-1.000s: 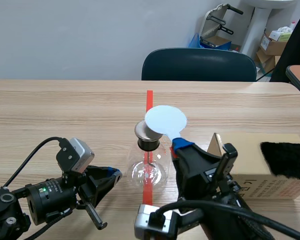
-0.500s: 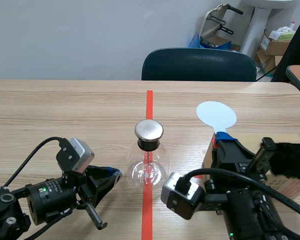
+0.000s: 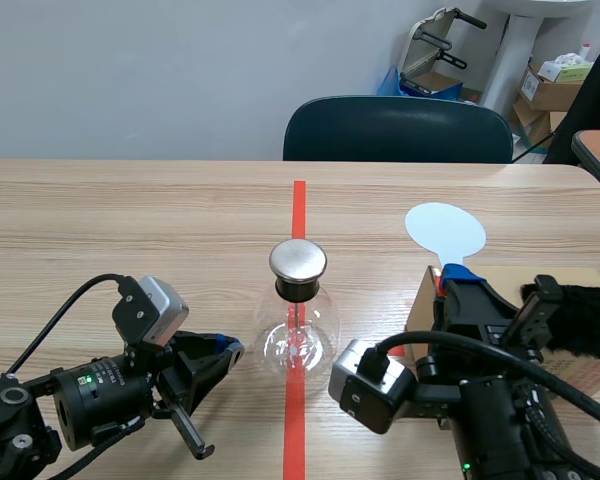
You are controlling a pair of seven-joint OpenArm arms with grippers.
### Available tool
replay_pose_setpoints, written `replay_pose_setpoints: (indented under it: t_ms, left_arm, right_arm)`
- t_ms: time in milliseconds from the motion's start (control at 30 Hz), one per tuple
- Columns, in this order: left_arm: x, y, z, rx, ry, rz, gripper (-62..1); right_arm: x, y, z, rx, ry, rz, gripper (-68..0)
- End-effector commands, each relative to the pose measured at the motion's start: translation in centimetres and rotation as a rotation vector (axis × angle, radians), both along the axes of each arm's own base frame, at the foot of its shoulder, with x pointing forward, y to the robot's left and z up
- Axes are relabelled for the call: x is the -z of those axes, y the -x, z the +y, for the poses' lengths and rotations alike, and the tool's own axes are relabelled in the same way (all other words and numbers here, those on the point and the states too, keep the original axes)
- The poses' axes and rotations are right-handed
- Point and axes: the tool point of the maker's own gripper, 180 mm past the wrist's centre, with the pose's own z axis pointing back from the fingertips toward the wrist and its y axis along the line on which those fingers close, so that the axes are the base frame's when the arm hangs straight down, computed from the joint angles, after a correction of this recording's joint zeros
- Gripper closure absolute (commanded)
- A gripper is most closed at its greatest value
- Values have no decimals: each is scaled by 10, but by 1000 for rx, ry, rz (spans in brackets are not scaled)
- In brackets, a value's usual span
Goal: Do the electroscope experiment
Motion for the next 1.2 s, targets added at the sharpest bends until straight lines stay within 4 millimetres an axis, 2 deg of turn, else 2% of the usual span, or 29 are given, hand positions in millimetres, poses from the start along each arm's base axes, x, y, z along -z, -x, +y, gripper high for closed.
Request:
replay_pose_setpoints:
  t_ms: [0,1167]
  left_arm:
    - [-10,-3,-7,1,44,-20,-40]
    - [-10,-3,-7,1,43,-20,-40]
  right_arm:
    - [-9,-5,-1,2,-2,-36,-13]
    - [-10,-5,3,-21,-2,-38,-13]
